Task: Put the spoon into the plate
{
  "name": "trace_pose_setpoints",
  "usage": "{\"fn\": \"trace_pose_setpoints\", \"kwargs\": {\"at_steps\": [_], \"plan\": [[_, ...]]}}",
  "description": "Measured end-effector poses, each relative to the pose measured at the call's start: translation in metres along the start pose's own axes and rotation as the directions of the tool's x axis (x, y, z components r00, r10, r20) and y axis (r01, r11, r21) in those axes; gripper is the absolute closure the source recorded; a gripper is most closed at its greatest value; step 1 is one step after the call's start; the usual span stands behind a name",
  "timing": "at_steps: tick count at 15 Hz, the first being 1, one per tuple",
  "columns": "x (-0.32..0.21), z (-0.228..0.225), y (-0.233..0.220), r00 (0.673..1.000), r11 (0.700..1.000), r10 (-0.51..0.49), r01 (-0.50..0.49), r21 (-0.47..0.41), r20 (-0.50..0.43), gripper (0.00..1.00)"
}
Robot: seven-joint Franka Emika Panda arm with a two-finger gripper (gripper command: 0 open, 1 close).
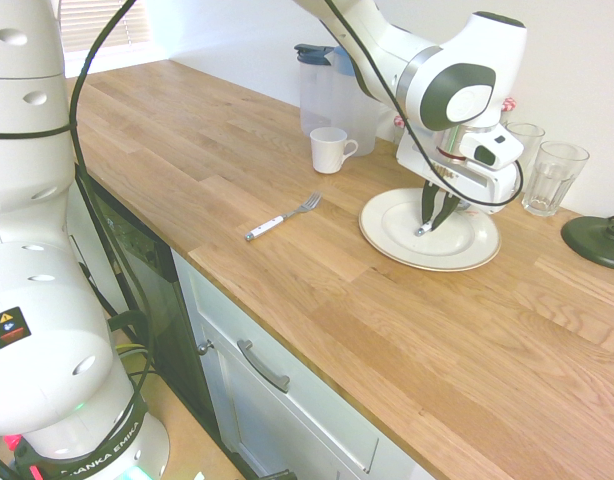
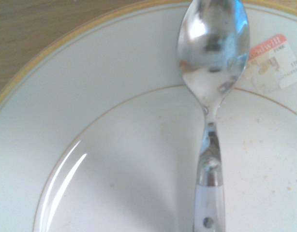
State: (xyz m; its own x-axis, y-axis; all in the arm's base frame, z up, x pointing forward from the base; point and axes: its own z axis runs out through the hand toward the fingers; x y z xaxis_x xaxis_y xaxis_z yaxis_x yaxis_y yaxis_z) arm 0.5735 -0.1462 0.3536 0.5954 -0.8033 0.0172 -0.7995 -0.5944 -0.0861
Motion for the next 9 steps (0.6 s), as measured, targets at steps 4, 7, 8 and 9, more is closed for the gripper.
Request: {"fn": "trace_pose_setpoints", "kwargs": {"at_steps": [4, 7, 8, 9], "plan": [[-0.004, -0.019, 0.000, 1.000, 1.000, -0.013, 0.013, 0.000, -0.004, 0.00], [-0.033, -0.075, -0.004, 0.998, 0.998, -0.067, 0.067, 0.006, -0.016, 0.00], [-0.051, -0.089, -0.006, 0.996, 0.996, -0.091, 0.091, 0.010, -0.017, 0.00], [-0.073, -0.098, -0.007, 0.994, 0.994, -0.110, 0.110, 0.017, -0.018, 0.00]]}}
